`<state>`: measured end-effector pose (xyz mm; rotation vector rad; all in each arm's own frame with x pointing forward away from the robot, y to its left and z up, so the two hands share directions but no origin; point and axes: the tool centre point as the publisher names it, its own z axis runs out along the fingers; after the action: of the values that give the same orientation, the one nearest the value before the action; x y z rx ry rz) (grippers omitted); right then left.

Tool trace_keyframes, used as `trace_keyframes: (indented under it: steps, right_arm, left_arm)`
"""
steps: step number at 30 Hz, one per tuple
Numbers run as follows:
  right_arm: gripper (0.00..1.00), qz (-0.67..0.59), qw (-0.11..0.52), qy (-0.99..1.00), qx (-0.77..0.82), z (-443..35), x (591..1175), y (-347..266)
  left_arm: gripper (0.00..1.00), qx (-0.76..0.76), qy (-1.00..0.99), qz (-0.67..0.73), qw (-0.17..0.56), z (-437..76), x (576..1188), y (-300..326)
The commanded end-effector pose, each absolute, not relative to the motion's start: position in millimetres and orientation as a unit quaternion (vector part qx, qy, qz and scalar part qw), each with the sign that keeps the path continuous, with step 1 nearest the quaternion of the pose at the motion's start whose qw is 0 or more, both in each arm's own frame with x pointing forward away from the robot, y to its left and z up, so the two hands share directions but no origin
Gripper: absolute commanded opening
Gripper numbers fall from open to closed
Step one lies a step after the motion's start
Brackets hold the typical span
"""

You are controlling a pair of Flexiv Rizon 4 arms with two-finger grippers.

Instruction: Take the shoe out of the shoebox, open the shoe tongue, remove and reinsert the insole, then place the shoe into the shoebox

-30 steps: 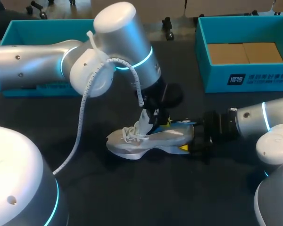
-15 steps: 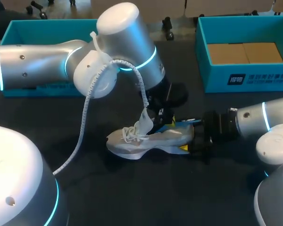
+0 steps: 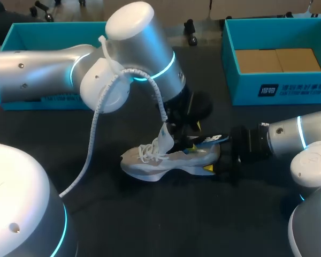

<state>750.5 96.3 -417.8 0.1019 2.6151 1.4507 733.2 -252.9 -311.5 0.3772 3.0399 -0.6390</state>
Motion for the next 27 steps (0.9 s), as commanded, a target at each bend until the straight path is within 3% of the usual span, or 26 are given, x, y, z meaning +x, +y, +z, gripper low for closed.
trace_keyframes:
  steps: [1,8,10,17,19,22,24,27]
  right_arm:
    - [0.0,0.48,0.075,0.873,0.035,-420,751,100]
    - [0.0,0.48,0.075,0.873,0.035,-420,751,100]
    - [0.0,0.48,0.075,0.873,0.035,-420,751,100]
    - [0.0,0.48,0.075,0.873,0.035,-420,751,100]
    - [0.0,0.48,0.075,0.873,0.035,-420,751,100]
    - [0.0,0.48,0.075,0.873,0.035,-420,751,100]
    - [0.0,0.48,0.075,0.873,0.035,-420,751,100]
    - [0.0,0.48,0.075,0.873,0.035,-420,751,100]
  left_arm:
    - [1.0,0.115,0.969,-0.212,0.047,-308,719,-241]
    - [1.0,0.112,0.967,-0.216,0.074,-314,713,-247]
    - [0.92,0.11,0.966,-0.218,0.087,-314,713,-249]
    - [0.92,0.107,0.96,-0.221,0.132,-314,713,-256]
    - [0.85,0.103,0.958,-0.223,0.146,-315,713,-259]
    - [0.81,0.096,0.954,-0.227,0.17,-317,715,-263]
    - [0.7,0.091,0.951,-0.231,0.184,-319,715,-265]
    - [0.69,0.076,0.948,-0.234,0.201,-321,718,-268]
